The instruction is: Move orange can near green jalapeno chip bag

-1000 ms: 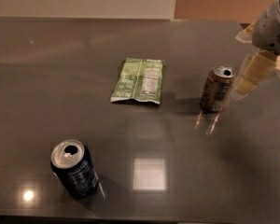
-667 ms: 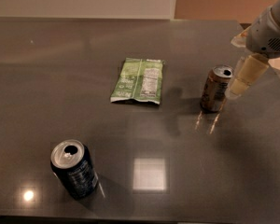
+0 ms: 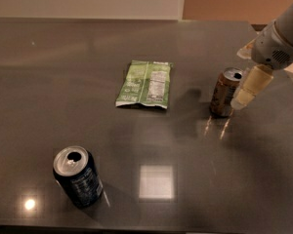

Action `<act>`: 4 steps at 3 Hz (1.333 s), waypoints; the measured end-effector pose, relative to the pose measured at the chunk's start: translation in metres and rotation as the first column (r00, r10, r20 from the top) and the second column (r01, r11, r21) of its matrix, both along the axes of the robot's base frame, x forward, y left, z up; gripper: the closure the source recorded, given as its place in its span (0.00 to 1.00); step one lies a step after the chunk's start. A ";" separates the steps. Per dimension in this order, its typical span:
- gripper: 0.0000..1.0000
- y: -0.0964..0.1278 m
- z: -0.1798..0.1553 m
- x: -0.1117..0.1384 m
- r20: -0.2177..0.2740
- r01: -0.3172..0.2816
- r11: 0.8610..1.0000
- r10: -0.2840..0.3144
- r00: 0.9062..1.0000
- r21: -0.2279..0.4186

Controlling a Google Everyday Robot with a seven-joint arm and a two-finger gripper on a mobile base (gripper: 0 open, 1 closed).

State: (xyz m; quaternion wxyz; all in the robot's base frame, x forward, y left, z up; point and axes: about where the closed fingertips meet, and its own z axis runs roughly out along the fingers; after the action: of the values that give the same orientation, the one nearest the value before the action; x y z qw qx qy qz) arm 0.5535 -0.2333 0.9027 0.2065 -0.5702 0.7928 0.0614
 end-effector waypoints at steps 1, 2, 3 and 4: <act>0.18 0.005 -0.003 -0.005 -0.014 -0.018 1.000 0.018 1.000 0.017; 0.41 0.011 -0.002 -0.008 -0.024 -0.039 0.999 0.039 0.999 0.033; 0.64 0.018 0.002 -0.007 -0.030 -0.051 0.998 0.053 0.998 0.038; 0.87 0.037 0.015 -0.001 -0.017 -0.090 0.995 0.091 0.996 0.044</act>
Offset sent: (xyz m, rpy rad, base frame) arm -0.0140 0.0167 0.0021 0.0497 0.0365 0.0608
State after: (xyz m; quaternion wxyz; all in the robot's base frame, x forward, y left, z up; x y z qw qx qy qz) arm 0.5523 -0.1962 0.9180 0.2082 -0.6004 0.7665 0.0935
